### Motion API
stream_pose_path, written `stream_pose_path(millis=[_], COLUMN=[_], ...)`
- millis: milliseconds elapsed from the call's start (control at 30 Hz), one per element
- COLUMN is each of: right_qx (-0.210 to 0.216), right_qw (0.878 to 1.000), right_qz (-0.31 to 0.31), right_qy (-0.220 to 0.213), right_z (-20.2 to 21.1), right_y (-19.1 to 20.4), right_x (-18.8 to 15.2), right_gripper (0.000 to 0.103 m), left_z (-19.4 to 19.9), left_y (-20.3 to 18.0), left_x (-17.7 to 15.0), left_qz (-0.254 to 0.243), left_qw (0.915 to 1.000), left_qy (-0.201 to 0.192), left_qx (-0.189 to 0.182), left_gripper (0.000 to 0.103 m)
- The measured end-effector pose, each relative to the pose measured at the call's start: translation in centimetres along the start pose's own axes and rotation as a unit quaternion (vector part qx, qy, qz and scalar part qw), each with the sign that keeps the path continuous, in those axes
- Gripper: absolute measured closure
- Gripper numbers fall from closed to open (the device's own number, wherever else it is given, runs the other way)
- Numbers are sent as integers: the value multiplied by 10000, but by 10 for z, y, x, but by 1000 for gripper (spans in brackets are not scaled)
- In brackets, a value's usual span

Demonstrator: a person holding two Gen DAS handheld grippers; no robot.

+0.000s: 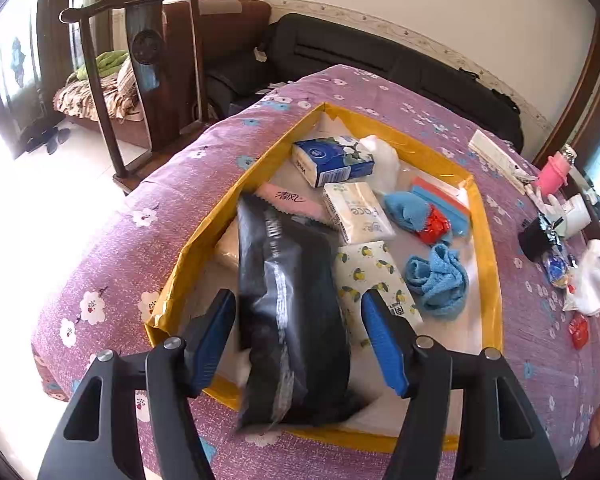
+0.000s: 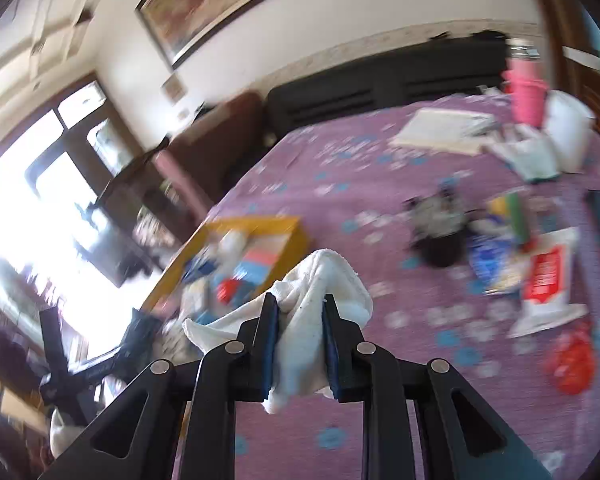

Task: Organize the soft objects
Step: 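Release black bag into tray with left tool while right tool drops white cloth there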

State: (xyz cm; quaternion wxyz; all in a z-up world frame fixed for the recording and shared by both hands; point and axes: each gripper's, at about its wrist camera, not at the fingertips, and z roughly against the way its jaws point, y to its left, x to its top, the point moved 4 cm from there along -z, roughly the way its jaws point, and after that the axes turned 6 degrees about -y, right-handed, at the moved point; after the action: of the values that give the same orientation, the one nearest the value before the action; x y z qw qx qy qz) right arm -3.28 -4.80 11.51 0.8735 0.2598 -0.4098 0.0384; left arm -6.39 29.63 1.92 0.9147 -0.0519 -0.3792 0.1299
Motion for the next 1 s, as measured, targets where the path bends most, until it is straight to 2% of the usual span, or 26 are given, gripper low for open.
stream_pose_path(millis=[100, 233, 300, 400, 533, 567, 633, 800, 900, 933, 967, 1000], right_qx=[226, 482, 628, 855, 1178, 1075, 747, -108, -615, -694, -645, -551], right_qw=[9988, 9934, 9885, 9795, 9622, 9575, 9569, 9627, 9577, 9562, 9572, 9598], right_qz=[257, 669, 926, 1249, 1381, 1452, 1564, 1881, 2250, 2325, 2315, 2248], right_qy=[361, 795, 1014, 1329, 2028, 2249, 2330, 1942, 1685, 1639, 1611, 1586], right_z=[-25, -54, -67, -86, -120, -133, -146, -169, -175, -175, -171, -167], right_y=[33, 74, 98, 128, 155, 157, 154, 136, 131, 132, 131, 130], right_x=[-13, -34, -46, -62, -86, -93, -96, -76, -69, -67, -66, -61], right_gripper=[80, 80, 80, 79, 79, 79, 79, 79, 71, 62, 54, 51], left_z=[7, 22, 27, 36, 40, 40, 37, 36, 40, 42, 44, 48], left_y=[2, 7, 9, 14, 22, 23, 25, 22, 18, 16, 15, 13], left_x=[-2, 0, 3, 5, 5, 5, 4, 3, 3, 3, 3, 4], left_qz=[6, 35, 38, 44, 123, 144, 198, 178, 149, 110, 84, 47], left_qw=[9998, 9987, 9981, 9970, 9961, 9960, 9961, 9961, 9959, 9959, 9958, 9954], left_qy=[-134, -409, -533, -690, -758, -756, -711, -696, -760, -789, -816, -889], left_qx=[-166, -290, -299, -344, -442, -443, -489, -511, -460, -426, -408, -359], left_gripper=[30, 29, 25, 24, 24, 24, 24, 24, 24, 24, 24, 24])
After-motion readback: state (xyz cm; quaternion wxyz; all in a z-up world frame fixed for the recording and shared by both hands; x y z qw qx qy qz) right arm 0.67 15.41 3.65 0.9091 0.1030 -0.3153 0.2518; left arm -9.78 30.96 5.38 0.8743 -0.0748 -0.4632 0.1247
